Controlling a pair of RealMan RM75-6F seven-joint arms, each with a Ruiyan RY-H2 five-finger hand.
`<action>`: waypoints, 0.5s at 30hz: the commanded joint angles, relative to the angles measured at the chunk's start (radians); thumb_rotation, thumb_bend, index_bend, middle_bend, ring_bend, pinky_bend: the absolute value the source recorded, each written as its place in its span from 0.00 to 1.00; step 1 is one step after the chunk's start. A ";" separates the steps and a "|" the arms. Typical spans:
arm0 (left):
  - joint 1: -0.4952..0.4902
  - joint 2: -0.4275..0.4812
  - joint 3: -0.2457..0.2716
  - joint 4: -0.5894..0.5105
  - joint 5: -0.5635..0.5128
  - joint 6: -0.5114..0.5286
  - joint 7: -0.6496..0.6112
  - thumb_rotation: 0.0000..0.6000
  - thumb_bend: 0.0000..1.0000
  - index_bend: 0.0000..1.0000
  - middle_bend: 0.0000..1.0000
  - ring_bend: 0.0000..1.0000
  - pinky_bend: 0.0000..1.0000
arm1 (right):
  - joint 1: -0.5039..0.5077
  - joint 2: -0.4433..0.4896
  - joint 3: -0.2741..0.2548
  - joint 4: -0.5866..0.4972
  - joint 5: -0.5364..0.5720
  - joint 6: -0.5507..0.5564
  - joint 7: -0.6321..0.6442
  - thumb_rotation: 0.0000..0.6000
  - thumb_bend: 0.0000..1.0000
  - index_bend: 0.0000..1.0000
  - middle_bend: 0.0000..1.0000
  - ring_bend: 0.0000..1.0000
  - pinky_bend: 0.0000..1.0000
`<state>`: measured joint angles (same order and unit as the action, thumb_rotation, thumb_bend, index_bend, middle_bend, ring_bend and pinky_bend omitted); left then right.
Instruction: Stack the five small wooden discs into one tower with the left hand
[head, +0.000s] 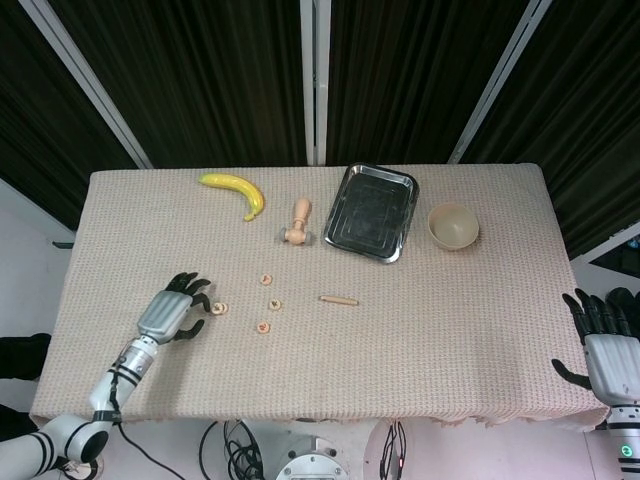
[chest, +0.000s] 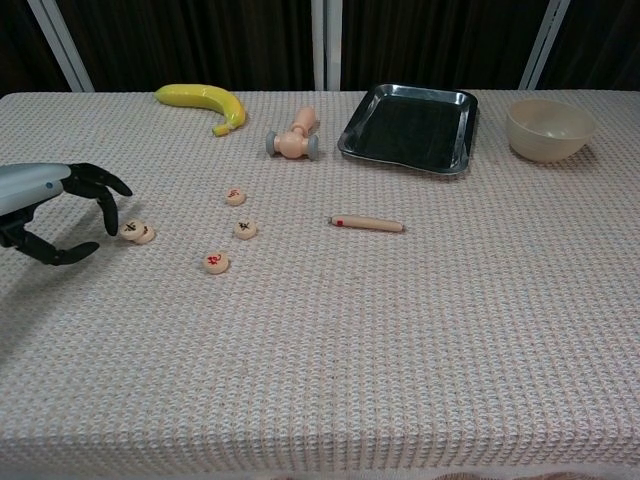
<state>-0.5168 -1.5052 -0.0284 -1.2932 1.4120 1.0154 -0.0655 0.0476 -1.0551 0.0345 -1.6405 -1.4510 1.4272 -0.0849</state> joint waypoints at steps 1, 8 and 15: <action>-0.001 -0.001 0.000 0.000 0.001 -0.001 0.003 1.00 0.40 0.44 0.13 0.00 0.00 | 0.000 0.002 0.000 0.000 -0.001 0.001 0.001 1.00 0.11 0.00 0.00 0.00 0.00; -0.006 -0.007 -0.002 -0.005 0.005 -0.002 0.000 1.00 0.41 0.44 0.13 0.00 0.00 | 0.002 0.005 0.001 0.001 0.003 -0.006 -0.001 1.00 0.11 0.00 0.00 0.00 0.00; -0.010 -0.010 -0.004 0.001 0.004 -0.005 0.003 1.00 0.41 0.44 0.13 0.00 0.00 | 0.002 0.004 0.002 0.001 0.004 -0.004 -0.001 1.00 0.11 0.00 0.00 0.00 0.00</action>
<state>-0.5268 -1.5158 -0.0327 -1.2925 1.4164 1.0100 -0.0629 0.0498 -1.0516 0.0365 -1.6398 -1.4474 1.4229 -0.0864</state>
